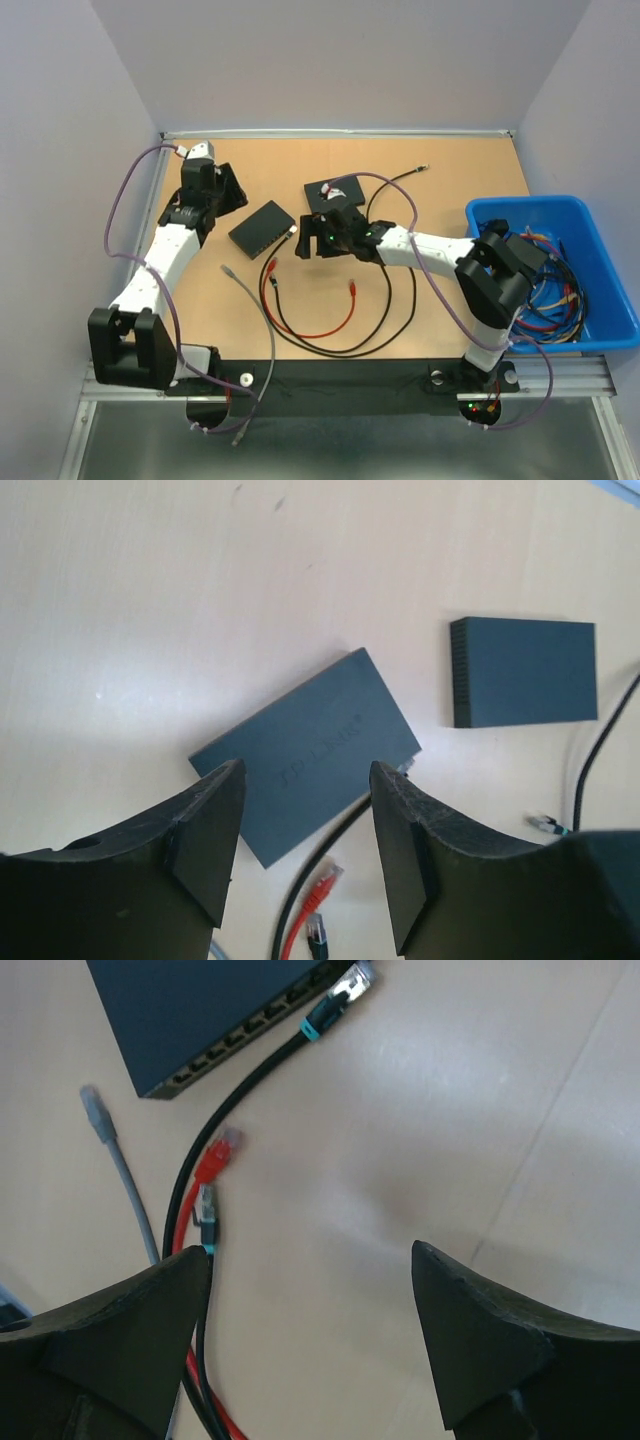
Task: Insert the plug into the switch port
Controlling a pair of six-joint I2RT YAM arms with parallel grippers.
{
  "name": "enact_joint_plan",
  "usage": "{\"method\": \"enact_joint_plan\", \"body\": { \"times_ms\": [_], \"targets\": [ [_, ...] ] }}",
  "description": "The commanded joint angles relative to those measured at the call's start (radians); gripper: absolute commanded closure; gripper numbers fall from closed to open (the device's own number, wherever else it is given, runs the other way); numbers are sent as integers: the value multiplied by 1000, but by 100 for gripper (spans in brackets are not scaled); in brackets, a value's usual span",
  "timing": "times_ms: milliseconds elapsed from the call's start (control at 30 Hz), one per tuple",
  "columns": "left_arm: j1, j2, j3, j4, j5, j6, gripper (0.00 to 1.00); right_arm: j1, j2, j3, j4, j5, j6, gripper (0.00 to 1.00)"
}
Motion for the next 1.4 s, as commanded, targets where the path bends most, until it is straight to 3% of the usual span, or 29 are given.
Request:
{"method": "enact_joint_plan", "body": {
  "times_ms": [0, 233, 633, 1133, 1367],
  "targets": [
    [-42, -98, -72, -46, -60, -8, 37, 10, 106, 127, -23, 21, 28, 14],
    [-44, -194, -93, -109, -82, 31, 37, 21, 249, 251, -49, 86, 28, 21],
    [-44, -268, -181, -99, -111, 132, 37, 35, 444, 429, -95, 144, 33, 24],
    [-42, -253, -228, -30, -140, 123, 37, 52, 604, 612, -274, 320, -1, 42],
    [-42, -244, -228, -25, -129, 120, 37, 59, 633, 630, -287, 327, -8, 44]
  ]
}}
